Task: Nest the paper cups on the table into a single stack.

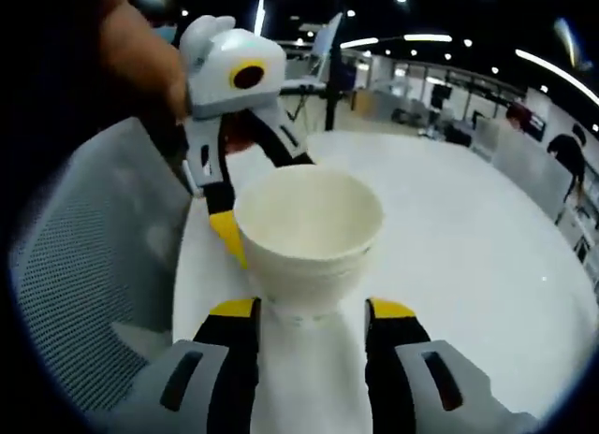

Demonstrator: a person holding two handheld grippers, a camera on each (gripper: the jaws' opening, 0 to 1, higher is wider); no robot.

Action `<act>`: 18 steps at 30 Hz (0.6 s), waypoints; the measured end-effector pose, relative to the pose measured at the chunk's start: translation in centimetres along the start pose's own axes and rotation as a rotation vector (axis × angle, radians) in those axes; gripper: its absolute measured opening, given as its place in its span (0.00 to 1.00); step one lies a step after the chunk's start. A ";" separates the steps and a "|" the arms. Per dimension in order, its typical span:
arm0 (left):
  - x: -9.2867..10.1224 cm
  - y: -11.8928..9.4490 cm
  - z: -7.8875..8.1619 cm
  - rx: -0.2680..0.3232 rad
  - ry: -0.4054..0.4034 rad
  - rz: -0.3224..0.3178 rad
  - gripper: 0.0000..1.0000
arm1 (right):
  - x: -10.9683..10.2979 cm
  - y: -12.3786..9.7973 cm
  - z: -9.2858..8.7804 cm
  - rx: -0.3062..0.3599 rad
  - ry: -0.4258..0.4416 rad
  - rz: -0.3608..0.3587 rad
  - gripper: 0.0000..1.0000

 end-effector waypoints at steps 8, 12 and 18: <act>-0.8 0.5 1.1 0.015 0.054 -0.015 0.29 | 1.2 -0.1 0.1 0.009 0.028 0.003 0.29; -3.3 1.1 2.2 0.034 0.050 -0.005 0.29 | 3.8 -0.3 1.1 0.017 0.016 -0.003 0.29; -8.2 3.1 3.4 0.025 0.066 0.006 0.29 | 9.2 0.8 2.1 0.000 0.018 -0.005 0.28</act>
Point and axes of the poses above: the point that each gripper's makers call its tool centre point, and the gripper's own axes: y roughly forward along the fingers, x roughly to its right, z roughly out of its top, the point moved 8 cm from there along -y, roughly backward along the fingers, and after that the axes turned 3 degrees about y, right-handed, at the moved point
